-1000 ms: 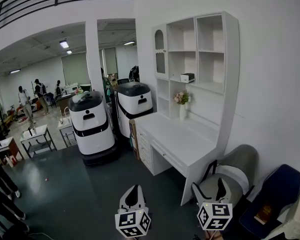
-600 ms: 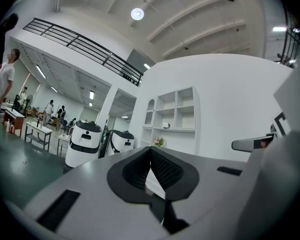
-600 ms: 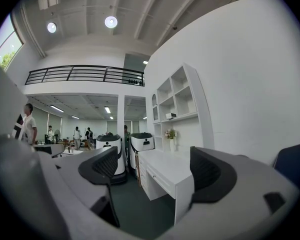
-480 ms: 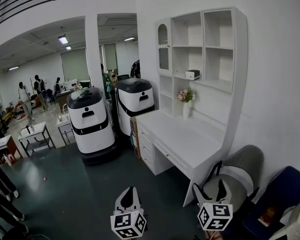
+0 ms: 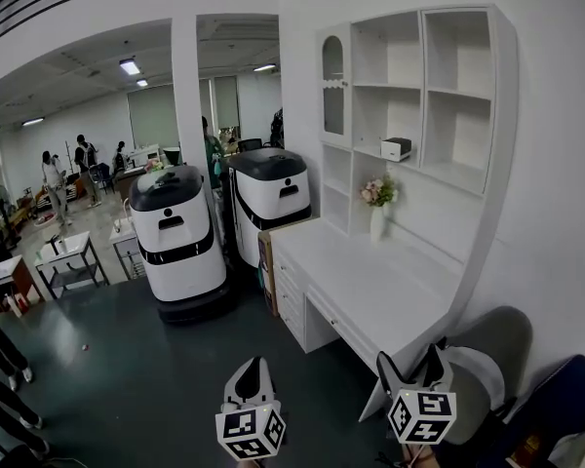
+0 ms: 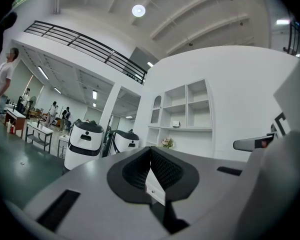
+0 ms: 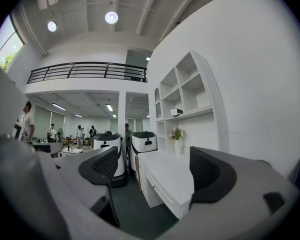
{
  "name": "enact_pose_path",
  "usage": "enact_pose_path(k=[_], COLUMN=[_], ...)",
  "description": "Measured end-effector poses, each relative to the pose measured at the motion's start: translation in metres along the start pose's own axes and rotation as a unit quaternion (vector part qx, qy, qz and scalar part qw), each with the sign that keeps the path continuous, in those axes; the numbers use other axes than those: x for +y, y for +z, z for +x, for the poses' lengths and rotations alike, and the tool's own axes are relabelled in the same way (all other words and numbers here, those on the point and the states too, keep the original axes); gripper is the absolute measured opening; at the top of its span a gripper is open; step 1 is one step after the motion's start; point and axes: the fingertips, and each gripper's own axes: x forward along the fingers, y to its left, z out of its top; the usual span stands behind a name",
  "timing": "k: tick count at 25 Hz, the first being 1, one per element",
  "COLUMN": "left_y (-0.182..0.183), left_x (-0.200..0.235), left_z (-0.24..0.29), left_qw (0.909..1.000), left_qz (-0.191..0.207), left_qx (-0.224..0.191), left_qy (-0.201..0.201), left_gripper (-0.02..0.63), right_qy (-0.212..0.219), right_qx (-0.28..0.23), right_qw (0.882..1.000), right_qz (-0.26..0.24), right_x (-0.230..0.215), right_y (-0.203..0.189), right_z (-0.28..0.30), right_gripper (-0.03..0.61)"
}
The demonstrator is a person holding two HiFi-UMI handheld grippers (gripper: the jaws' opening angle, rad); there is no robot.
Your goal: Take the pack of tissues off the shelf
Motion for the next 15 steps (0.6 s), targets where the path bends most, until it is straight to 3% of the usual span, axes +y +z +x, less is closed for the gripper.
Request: enact_pose_path(k=[10,15], left_y=[-0.004,-0.01], left_x=[-0.005,-0.008], left_z=[0.14,0.184], left_qw=[1.0,0.9999], left_qz=[0.006,0.012], left_qx=[-0.001,0.007], left_qy=[0.002,0.005], left_gripper=[0.018,0.018], right_qy=[0.001,-0.002], right_qx=[0.007,0.007], right_qw=[1.0,1.0], right_qz=[0.013,0.03], right_x=[-0.046,-0.063], right_y=[0.001,-0.001], right_z=[0.136,0.179], right_gripper=[0.443,0.445])
